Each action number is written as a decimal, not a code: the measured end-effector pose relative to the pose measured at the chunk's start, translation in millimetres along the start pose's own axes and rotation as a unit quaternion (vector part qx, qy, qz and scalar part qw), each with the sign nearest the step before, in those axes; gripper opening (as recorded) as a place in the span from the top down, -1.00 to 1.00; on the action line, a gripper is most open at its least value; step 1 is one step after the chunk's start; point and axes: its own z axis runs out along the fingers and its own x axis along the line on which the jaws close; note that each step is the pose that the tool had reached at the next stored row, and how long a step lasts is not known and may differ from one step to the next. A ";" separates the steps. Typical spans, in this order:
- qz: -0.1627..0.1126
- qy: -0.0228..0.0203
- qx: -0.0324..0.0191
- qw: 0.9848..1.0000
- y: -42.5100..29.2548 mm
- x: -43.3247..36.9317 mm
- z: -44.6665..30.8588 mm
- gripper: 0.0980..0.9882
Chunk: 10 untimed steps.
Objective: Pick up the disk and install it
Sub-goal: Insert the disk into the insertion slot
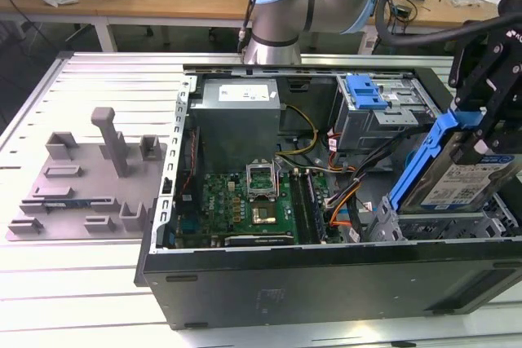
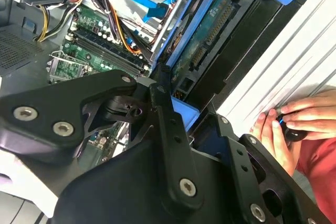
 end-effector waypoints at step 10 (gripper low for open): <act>0.000 0.000 0.000 1.000 -0.1 0.5 10.3 0.39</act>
